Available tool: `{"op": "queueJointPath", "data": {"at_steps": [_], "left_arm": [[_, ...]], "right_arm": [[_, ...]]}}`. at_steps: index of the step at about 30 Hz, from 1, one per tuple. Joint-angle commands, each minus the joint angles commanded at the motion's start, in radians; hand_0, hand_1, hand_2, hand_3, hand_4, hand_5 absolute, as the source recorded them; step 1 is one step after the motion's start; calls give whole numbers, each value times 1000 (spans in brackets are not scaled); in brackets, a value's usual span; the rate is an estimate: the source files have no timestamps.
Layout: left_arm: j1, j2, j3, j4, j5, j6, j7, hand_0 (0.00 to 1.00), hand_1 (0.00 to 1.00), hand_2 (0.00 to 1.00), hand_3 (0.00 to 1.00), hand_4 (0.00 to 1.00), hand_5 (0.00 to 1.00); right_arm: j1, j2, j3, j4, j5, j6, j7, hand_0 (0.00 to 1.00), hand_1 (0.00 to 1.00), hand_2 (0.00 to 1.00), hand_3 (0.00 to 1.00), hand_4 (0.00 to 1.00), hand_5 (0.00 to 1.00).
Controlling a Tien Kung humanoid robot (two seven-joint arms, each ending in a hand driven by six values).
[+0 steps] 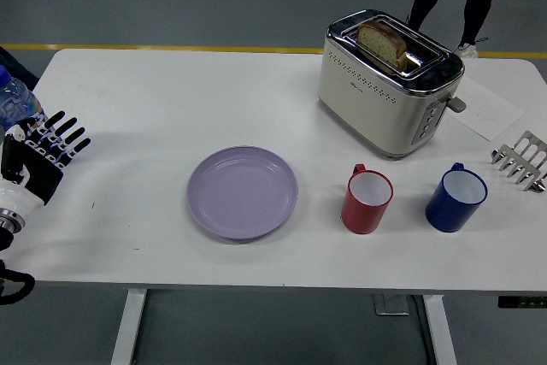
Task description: Push plate across desktop
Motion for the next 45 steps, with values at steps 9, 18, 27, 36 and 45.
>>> {"op": "queueJointPath", "data": {"at_steps": [9, 18, 27, 36, 45], "left_arm": [[-2, -2, 11, -4, 12, -1, -1, 661, 694, 697, 678, 458, 998], [3, -5, 13, -10, 15, -2, -5, 661, 694, 696, 678, 457, 998], [3, -16, 21, -1, 16, -2, -7, 662, 694, 696, 677, 456, 998], [3, -18, 32, -1, 19, 0, -9, 663, 694, 695, 676, 455, 998], [5, -15, 35, 0, 20, 2, -10, 664, 694, 692, 676, 454, 998]], "right_arm": [[0, 1, -25, 0, 25, 0, 1, 736, 753, 798, 704, 524, 400], [0, -4, -33, 0, 26, 2, 2, 735, 752, 797, 702, 521, 397], [-4, -4, -13, 0, -4, -8, -5, 735, 750, 796, 701, 517, 393], [-9, -4, -22, 0, 4, -7, -3, 734, 749, 795, 700, 517, 394], [-8, -3, -23, 0, 6, -7, 0, 733, 747, 794, 699, 516, 392]]}}
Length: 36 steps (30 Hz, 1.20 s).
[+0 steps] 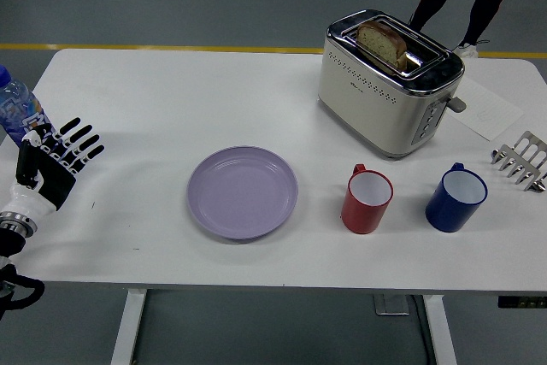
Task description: Push plate across desktop
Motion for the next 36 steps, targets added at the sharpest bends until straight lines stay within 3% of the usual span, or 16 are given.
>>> {"op": "queueJointPath", "data": {"at_steps": [22, 36], "left_arm": [[-4, 5, 5, 5, 0, 1, 0, 670, 694, 692, 676, 453, 998], [-36, 8, 21, 9, -1, 1, 0, 674, 694, 692, 675, 452, 998]], "right_arm": [[8, 0, 20, 0, -17, -11, 1, 731, 746, 792, 697, 513, 385], [16, 0, 9, 0, 4, -8, 7, 730, 746, 790, 693, 511, 382]]}}
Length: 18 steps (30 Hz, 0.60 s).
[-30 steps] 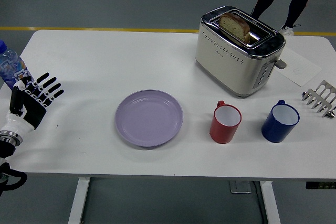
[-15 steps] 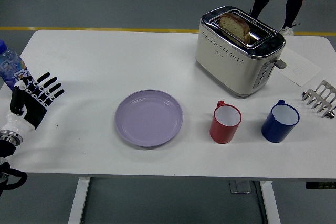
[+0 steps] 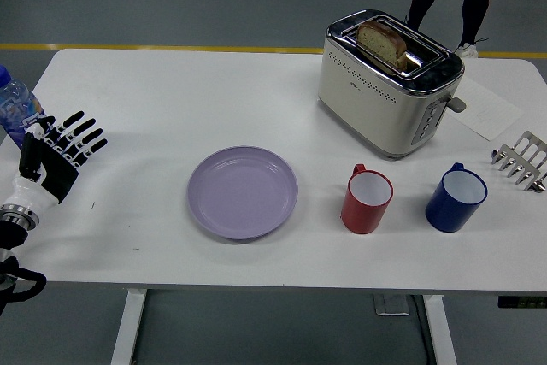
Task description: Push plate across desktop
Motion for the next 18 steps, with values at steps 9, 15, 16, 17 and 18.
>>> {"op": "queueJointPath", "data": {"at_steps": [9, 15, 16, 17, 18], "left_arm": [[-7, 2, 0, 0, -2, 1, -1, 674, 694, 691, 674, 448, 998], [-9, 1, 1, -1, -2, 1, -1, 674, 694, 691, 674, 447, 998], [-9, 1, 1, -1, -2, 1, -1, 674, 694, 691, 674, 447, 998], [-10, 2, 1, -1, -2, 1, -1, 674, 694, 691, 674, 447, 998], [-11, 2, 1, -2, -2, 1, -1, 674, 694, 691, 674, 447, 998]], "right_arm": [[3, -1, -6, 0, 9, 3, 4, 730, 745, 790, 693, 511, 381], [3, -1, -15, 0, 20, 6, 7, 730, 744, 789, 692, 509, 380], [3, -1, -17, 0, 23, 6, 8, 730, 744, 789, 692, 509, 380], [3, -1, -19, 0, 25, 7, 8, 730, 744, 789, 692, 509, 380], [4, -1, -21, 0, 28, 6, 9, 730, 744, 789, 692, 509, 380]]}}
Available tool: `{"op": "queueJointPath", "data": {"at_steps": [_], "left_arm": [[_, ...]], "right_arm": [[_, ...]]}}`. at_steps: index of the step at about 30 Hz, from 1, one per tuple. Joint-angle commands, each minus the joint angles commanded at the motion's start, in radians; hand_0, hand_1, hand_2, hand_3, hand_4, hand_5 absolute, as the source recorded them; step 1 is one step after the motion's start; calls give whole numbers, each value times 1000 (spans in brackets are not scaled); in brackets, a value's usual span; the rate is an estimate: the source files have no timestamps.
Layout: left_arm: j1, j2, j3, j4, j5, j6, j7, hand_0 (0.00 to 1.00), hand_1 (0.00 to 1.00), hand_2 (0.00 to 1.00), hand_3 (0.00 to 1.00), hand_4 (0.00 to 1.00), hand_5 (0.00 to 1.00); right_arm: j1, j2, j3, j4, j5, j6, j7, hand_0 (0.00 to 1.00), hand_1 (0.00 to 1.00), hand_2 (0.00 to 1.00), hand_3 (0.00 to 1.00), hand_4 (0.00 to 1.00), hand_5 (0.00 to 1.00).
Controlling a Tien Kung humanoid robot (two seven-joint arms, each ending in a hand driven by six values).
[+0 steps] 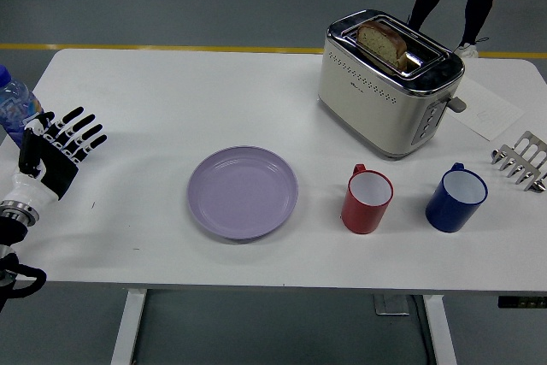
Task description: Push plate across desktop
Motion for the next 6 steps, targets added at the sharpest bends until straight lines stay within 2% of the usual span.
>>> {"op": "queueJointPath", "data": {"at_steps": [6], "left_arm": [[-3, 1, -4, -1, -1, 0, 0, 675, 693, 691, 673, 447, 998]], "right_arm": [[1, 0, -6, 0, 6, 4, 3, 730, 743, 788, 692, 508, 379]]}}
